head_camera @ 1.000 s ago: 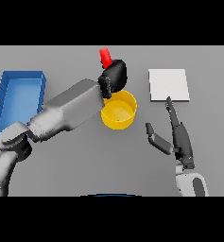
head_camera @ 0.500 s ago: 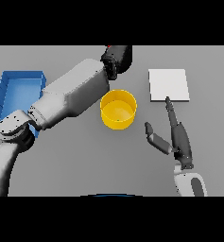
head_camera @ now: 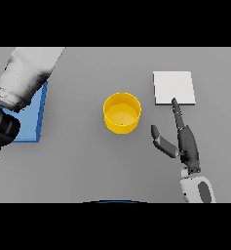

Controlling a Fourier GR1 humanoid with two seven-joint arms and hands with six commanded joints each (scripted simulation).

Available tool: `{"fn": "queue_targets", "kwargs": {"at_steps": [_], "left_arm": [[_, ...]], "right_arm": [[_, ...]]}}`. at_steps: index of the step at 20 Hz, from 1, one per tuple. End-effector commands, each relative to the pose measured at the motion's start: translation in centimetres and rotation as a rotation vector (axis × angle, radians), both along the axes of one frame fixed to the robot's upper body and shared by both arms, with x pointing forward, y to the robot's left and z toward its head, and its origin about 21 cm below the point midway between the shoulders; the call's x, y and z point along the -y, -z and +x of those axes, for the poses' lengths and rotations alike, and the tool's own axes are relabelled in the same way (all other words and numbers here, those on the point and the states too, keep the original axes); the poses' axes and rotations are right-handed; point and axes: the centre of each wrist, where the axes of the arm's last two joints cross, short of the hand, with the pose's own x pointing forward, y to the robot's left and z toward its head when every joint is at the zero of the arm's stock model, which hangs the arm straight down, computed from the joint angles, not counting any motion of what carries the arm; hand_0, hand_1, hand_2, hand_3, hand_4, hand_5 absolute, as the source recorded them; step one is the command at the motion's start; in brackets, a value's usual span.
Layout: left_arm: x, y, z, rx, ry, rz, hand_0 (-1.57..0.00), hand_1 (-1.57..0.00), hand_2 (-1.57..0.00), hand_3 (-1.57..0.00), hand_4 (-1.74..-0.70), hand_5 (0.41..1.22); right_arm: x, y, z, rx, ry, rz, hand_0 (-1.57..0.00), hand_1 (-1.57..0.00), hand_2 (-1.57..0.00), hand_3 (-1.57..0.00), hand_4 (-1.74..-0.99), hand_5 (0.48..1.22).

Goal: Pick up the red beaker and tilt it to pour out 1 green nut into yellow bowl. Pick up the yellow bowl and place it on the metallic measuring scale.

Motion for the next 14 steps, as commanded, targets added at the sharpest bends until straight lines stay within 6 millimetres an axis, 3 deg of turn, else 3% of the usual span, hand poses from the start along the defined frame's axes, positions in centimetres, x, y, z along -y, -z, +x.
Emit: {"fn": "queue_targets", "kwargs": {"at_steps": [1,3,6,10,14], "left_arm": [[-1.7,-0.5,0.3,0.005,-0.048,-0.093,-1.57,-1.57,-1.57,-1.43,-1.74,1.221],[-5.7,-1.1,0.9,0.011,-0.163,-0.270,-1.57,-1.57,-1.57,-1.45,-1.74,1.221],[-11.7,0.0,1.1,0.046,-0.298,-0.528,-1.57,-1.57,-1.57,-1.45,-1.74,1.221],[-18.8,3.3,0.4,0.097,-0.524,-0.796,-1.57,-1.57,-1.57,-1.42,-1.74,1.221],[-22.8,7.7,-0.9,0.115,-0.685,-1.051,-1.57,-1.57,-1.57,-1.46,-1.74,1.221]], "right_arm": [[-0.3,0.0,0.1,-0.007,0.012,0.004,0.00,0.00,0.00,0.00,-0.999,0.665],[-0.3,0.0,0.2,-0.017,-0.001,0.022,0.00,0.00,0.00,0.00,-1.006,0.669],[-0.5,0.3,0.3,-0.022,-0.010,0.053,0.00,0.00,0.00,0.00,-0.996,0.664],[-0.6,-0.2,0.6,-0.017,-0.009,0.037,0.00,0.00,0.00,0.00,-1.044,0.654],[-0.6,-0.1,0.5,-0.013,-0.008,0.013,0.00,0.00,0.00,0.00,-1.048,0.652]]}}
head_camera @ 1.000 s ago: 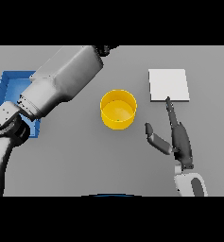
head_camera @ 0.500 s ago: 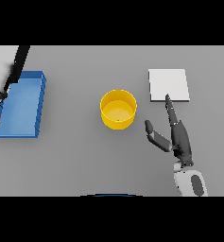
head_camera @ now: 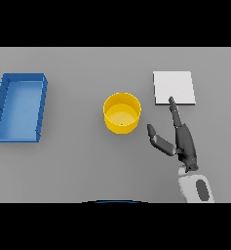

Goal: Pick up the red beaker and tilt it to pour out 1 green nut into yellow bowl. Pick up the yellow bowl and place it on the metallic measuring scale.

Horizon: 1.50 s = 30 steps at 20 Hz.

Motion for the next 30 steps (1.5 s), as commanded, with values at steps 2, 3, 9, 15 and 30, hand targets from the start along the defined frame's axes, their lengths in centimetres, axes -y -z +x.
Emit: {"fn": "queue_targets", "kwargs": {"at_steps": [2,3,9,15,30], "left_arm": [[-0.7,1.8,-0.6,0.000,-0.067,-0.102,-1.57,-1.57,-1.57,-1.47,-1.74,1.221],[-1.1,2.8,-1.1,0.008,-0.070,-0.150,-1.57,-1.57,-1.57,-1.47,-1.74,1.221],[-1.5,7.4,-5.0,0.022,-0.160,-0.293,-1.57,-1.57,-1.57,-1.44,-1.74,1.221],[-0.3,10.9,-8.4,0.051,-0.176,-0.389,-1.57,-1.57,-1.57,-1.51,-1.74,1.221],[0.0,12.7,-12.4,-0.059,-0.174,-0.359,-0.97,-0.80,-0.82,-0.77,-0.96,0.696]], "right_arm": [[0.2,-0.1,-0.2,0.000,0.004,-0.020,0.00,0.00,0.00,0.00,-1.048,0.651],[0.2,-0.2,-0.4,0.000,0.012,-0.030,0.00,0.00,0.00,0.00,-1.052,0.648],[0.2,-0.1,-0.3,-0.006,0.010,-0.049,0.00,0.00,0.00,0.00,-1.020,0.645],[0.6,0.4,-0.4,-0.010,-0.006,-0.022,0.00,0.00,0.00,0.00,-1.004,0.648],[0.5,0.1,-0.7,0.013,0.007,-0.010,0.00,0.00,0.00,0.00,-1.004,0.635]]}}
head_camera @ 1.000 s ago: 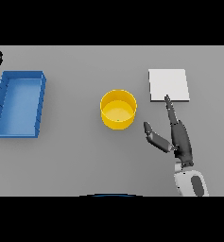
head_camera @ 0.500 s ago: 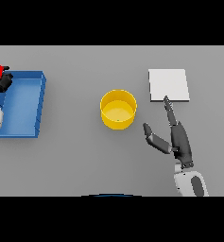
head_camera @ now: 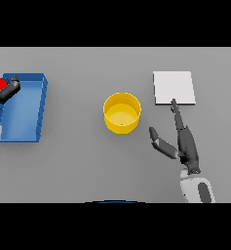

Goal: Pick up the red beaker and tilt it to pour out 1 green nut into yellow bowl. Pick up the yellow bowl and place it on the metallic measuring scale.

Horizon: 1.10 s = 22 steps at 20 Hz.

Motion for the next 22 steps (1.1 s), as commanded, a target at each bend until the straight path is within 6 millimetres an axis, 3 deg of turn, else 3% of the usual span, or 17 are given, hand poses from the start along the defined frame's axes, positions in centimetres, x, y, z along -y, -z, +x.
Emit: {"fn": "queue_targets", "kwargs": {"at_steps": [1,4,8,12,16,19,22], "left_arm": [[-0.1,0.1,-0.1,-0.020,0.019,0.010,-0.77,-0.64,-0.65,-0.61,-0.92,0.677],[0.0,0.7,0.3,-0.066,0.054,0.062,-0.39,-0.33,-0.33,-0.31,-0.84,0.657],[-0.4,1.2,0.6,-0.048,0.075,0.061,-0.16,-0.13,-0.14,-0.13,-0.80,0.649],[-0.4,0.9,0.5,-0.012,0.091,0.077,-0.07,-0.05,-0.06,-0.05,-0.76,0.657],[0.4,0.6,0.6,0.007,0.120,0.064,-0.03,-0.02,-0.02,-0.02,-0.74,0.664],[0.3,0.8,0.5,-0.002,0.108,0.073,-0.01,-0.01,-0.01,-0.01,-0.73,0.677],[0.0,0.8,0.1,0.003,0.111,0.070,-0.01,0.00,-0.01,0.00,-0.74,0.689]], "right_arm": [[0.0,0.2,-0.1,-0.008,0.000,0.003,0.00,0.00,0.00,0.00,-1.005,0.634],[0.1,0.5,-0.1,-0.006,-0.007,-0.008,0.00,0.00,0.00,0.00,-1.011,0.639],[-0.1,0.5,0.0,-0.018,-0.005,-0.020,0.00,0.00,0.00,0.00,-1.019,0.643],[0.5,-1.0,1.3,-0.031,-0.102,-0.130,0.00,0.00,0.00,0.00,-1.005,0.669],[0.9,-3.7,4.3,-0.036,-0.274,-0.468,0.00,0.00,0.00,0.00,-1.094,0.677],[-0.2,-4.9,6.1,-0.003,-0.390,-0.682,0.00,0.00,0.00,0.00,-1.174,0.674],[-1.0,-5.8,7.5,0.031,-0.509,-0.834,0.00,0.00,0.00,0.00,-1.207,0.674]]}}
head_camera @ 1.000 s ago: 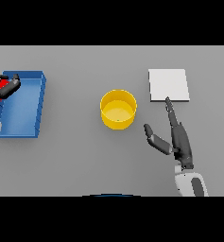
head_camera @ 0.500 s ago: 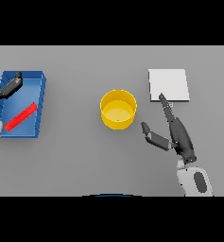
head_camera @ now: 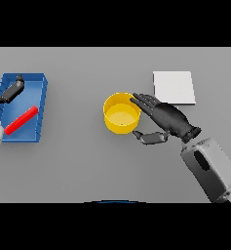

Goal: Pick up the red beaker and tilt it to pour out 1 green nut into yellow bowl. Pick up the yellow bowl and place it on the metallic measuring scale.

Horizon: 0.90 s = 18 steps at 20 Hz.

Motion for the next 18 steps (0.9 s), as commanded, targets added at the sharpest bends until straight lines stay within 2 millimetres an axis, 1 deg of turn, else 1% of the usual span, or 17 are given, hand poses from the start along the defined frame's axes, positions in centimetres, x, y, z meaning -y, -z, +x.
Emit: {"fn": "queue_targets", "kwargs": {"at_steps": [1,4,5,7,9,10,11,12,13,14,16,17,18], "left_arm": [[0.1,0.1,0.1,-0.004,0.005,0.001,0.00,0.00,0.00,0.00,-0.74,0.693],[-0.1,0.1,0.0,-0.013,-0.002,0.008,0.00,0.00,0.00,0.00,-0.74,0.701],[0.1,-0.3,0.1,-0.009,-0.002,0.006,0.00,0.00,0.00,0.00,-0.74,0.702],[-0.3,-0.5,0.3,-0.016,-0.002,0.009,0.00,0.00,0.00,0.00,-0.74,0.704],[-0.4,-0.1,0.0,-0.016,-0.005,0.010,0.00,0.00,0.00,0.00,-0.75,0.707],[-0.4,-0.3,0.1,-0.014,-0.008,0.008,0.00,0.00,0.00,0.00,-0.75,0.704],[-0.2,-0.8,0.4,-0.008,-0.011,0.008,0.00,0.00,0.00,0.00,-0.75,0.701],[-0.5,-0.3,0.0,-0.018,-0.008,0.010,0.00,0.00,0.00,0.00,-0.74,0.698],[-0.6,-0.3,0.1,-0.016,-0.007,0.013,0.00,0.00,0.00,0.00,-0.74,0.698],[-0.5,-0.4,0.1,-0.013,0.000,0.015,0.00,0.00,0.00,0.00,-0.74,0.698],[-0.6,-0.1,-0.2,-0.005,0.000,0.013,0.00,0.00,0.00,0.00,-0.74,0.699],[-0.3,-0.1,-0.2,-0.004,0.001,0.014,0.00,0.00,0.00,0.00,-0.74,0.699],[-0.5,-0.3,-0.1,-0.003,-0.003,0.015,0.00,0.00,0.00,0.00,-0.74,0.698]], "right_arm": [[-0.5,-0.4,0.8,0.017,-0.041,-0.070,0.00,0.00,0.00,0.00,-1.217,0.676],[-1.2,-0.9,2.0,0.041,-0.148,-0.242,0.00,0.00,0.00,0.00,-1.227,0.698],[-1.6,-0.9,2.2,0.046,-0.184,-0.295,0.00,0.00,0.00,0.00,-1.223,0.703],[-2.5,-0.7,2.8,0.040,-0.230,-0.361,0.00,0.00,0.00,0.00,-1.215,0.711],[-3.1,-0.3,3.3,0.021,-0.260,-0.414,0.00,0.00,0.00,0.00,-1.215,0.717],[-3.4,-0.1,3.4,0.001,-0.281,-0.429,0.00,0.00,0.00,0.00,-1.218,0.720],[-4.4,-0.2,4.0,-0.008,-0.282,-0.444,0.00,0.00,0.00,0.00,-1.221,0.722],[-4.9,0.1,3.9,-0.016,-0.298,-0.450,0.00,0.00,0.00,0.00,-1.225,0.722],[-5.3,0.2,4.4,-0.025,-0.301,-0.467,0.00,0.00,0.00,0.00,-1.231,0.725],[-5.7,0.5,4.3,-0.028,-0.318,-0.474,0.00,0.00,0.00,0.00,-1.238,0.727],[-6.7,0.2,4.6,-0.033,-0.334,-0.505,0.00,0.00,0.00,0.00,-1.250,0.733],[-7.0,0.1,4.9,-0.029,-0.334,-0.529,0.00,0.00,0.00,0.00,-1.255,0.733],[-7.2,0.3,5.1,-0.034,-0.333,-0.547,0.00,0.00,0.00,0.00,-1.257,0.733]]}}
